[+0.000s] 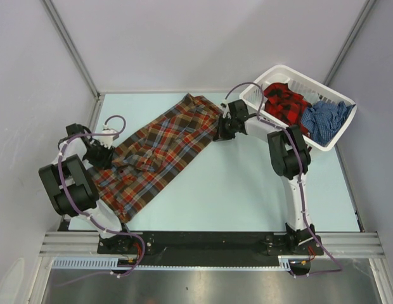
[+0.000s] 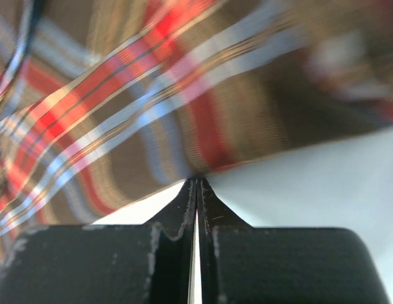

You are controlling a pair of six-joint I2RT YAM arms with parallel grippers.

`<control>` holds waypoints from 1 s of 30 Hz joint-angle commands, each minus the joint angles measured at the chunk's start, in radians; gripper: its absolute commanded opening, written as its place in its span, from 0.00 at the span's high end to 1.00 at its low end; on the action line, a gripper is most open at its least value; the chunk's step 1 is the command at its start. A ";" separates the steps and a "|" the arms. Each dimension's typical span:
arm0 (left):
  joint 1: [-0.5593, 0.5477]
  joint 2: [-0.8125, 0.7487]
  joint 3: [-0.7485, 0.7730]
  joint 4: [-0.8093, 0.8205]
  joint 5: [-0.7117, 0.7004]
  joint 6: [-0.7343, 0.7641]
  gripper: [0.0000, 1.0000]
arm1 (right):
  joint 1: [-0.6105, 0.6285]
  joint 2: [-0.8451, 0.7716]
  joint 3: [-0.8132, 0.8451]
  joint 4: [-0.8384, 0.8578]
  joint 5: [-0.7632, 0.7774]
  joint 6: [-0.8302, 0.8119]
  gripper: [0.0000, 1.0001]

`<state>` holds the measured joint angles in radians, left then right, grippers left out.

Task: Fold and stack the long sleeve shirts
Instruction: Fold the shirt

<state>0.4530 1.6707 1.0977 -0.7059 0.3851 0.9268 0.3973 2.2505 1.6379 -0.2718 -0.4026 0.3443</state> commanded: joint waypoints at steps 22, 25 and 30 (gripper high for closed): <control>0.061 -0.279 -0.001 0.045 0.230 -0.296 0.35 | 0.451 -0.158 -0.477 0.531 0.093 0.656 0.47; 0.064 -0.322 -0.022 0.043 0.216 -0.292 0.34 | 0.489 -0.123 -0.449 0.531 0.117 0.689 0.49; 0.070 -0.355 -0.032 0.046 0.213 -0.290 0.33 | 0.514 -0.063 -0.426 0.548 0.113 0.739 0.57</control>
<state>0.5083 1.3579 1.0737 -0.6754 0.5797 0.6537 0.8967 2.1094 1.1957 0.2897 -0.3607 1.0267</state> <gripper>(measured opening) 0.669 0.451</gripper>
